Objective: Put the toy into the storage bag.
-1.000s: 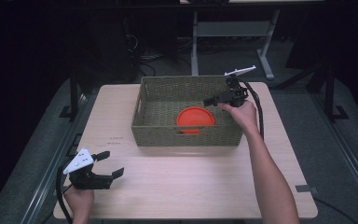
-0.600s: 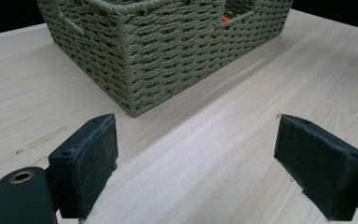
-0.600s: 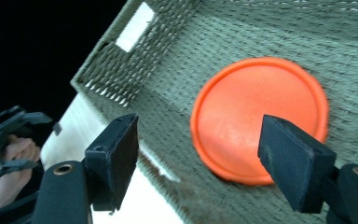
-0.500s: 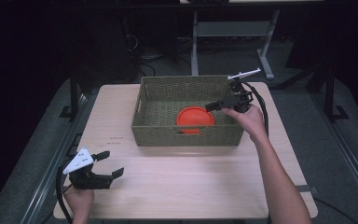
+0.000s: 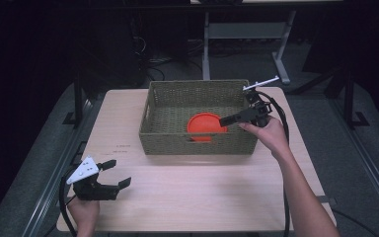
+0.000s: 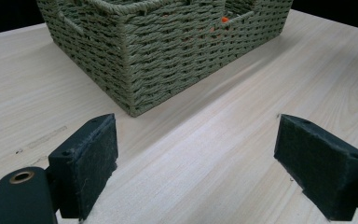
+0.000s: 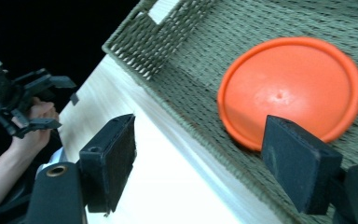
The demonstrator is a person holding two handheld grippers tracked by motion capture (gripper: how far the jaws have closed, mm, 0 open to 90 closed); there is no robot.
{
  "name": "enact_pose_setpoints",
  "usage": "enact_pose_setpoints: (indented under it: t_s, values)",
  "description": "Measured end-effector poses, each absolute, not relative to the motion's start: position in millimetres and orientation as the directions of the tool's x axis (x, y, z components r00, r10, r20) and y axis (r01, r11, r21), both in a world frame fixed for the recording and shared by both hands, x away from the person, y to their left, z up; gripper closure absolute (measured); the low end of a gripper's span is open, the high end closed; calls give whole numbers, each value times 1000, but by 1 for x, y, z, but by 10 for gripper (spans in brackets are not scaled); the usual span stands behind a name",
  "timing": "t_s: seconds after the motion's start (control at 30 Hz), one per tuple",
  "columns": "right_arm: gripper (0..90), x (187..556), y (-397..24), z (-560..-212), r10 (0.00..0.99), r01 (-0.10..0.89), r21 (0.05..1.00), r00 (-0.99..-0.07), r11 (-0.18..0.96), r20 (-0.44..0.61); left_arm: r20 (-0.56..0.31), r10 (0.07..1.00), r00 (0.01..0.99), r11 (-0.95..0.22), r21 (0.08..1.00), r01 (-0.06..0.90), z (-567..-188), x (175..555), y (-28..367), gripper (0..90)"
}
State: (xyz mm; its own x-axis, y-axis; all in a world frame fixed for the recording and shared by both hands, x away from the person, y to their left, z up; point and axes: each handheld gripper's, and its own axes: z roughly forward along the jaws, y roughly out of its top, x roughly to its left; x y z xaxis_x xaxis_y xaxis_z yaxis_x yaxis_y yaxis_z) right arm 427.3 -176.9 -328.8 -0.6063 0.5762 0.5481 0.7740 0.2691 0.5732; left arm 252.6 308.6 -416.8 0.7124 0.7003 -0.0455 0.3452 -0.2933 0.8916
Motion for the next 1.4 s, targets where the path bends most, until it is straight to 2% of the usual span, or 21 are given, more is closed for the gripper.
enact_pose_setpoints:
  t_s: [0.8,1.4]
  values:
    - [250,389,-191,-323,561,731,618,-652,288,510,-46,700,712,-294,891,346,-416,253,309,126]
    - [241,365,-215,-340,550,732,624,-652,274,522,-43,700,713,-299,889,347,-417,253,307,126]
